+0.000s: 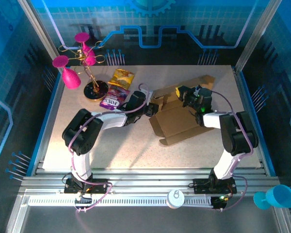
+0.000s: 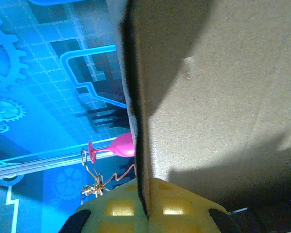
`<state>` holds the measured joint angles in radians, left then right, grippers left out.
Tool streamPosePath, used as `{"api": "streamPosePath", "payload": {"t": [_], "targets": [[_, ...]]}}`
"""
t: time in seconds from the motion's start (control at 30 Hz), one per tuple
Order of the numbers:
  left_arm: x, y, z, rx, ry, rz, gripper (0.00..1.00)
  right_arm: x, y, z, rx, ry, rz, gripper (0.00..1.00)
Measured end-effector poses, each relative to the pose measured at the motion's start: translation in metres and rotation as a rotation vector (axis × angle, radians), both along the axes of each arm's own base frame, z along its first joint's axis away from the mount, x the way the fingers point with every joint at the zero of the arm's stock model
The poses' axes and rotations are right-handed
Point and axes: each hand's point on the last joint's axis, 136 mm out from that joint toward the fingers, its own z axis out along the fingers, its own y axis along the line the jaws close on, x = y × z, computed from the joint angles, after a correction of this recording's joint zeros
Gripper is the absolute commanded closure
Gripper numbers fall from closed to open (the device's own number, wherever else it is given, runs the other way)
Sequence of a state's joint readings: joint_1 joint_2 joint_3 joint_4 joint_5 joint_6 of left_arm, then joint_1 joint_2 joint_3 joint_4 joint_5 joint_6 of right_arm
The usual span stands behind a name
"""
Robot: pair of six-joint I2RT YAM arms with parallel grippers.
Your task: Fold the paper box
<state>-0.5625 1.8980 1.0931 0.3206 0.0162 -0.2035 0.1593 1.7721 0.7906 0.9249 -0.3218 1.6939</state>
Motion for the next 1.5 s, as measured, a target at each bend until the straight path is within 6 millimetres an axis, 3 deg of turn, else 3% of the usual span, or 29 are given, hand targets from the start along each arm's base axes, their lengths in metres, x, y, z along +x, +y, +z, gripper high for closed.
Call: {"api": "streamPosePath", "payload": {"t": [0.43,0.57,0.87,1.1,1.33,1.5], "targets": [[0.015,0.002,0.002,0.019,-0.025,0.055,0.59,0.003,0.000,-0.003,0.022,-0.056,-0.029,1.00],[0.022,0.004,0.001,0.036,-0.037,0.087,0.51,0.005,-0.001,-0.004,0.030,-0.056,-0.037,1.00],[0.036,0.006,-0.001,0.068,-0.059,0.143,0.51,0.006,0.000,-0.003,0.036,-0.054,-0.037,1.00],[0.047,0.008,-0.002,0.093,-0.069,0.190,0.65,0.010,0.000,-0.003,0.042,-0.047,-0.039,1.00],[0.055,0.011,-0.004,0.125,-0.075,0.246,0.87,0.013,-0.002,-0.004,0.050,-0.040,-0.055,1.00],[0.058,0.015,-0.004,0.152,-0.075,0.283,0.93,0.015,-0.003,-0.003,0.053,-0.037,-0.065,1.00]]}}
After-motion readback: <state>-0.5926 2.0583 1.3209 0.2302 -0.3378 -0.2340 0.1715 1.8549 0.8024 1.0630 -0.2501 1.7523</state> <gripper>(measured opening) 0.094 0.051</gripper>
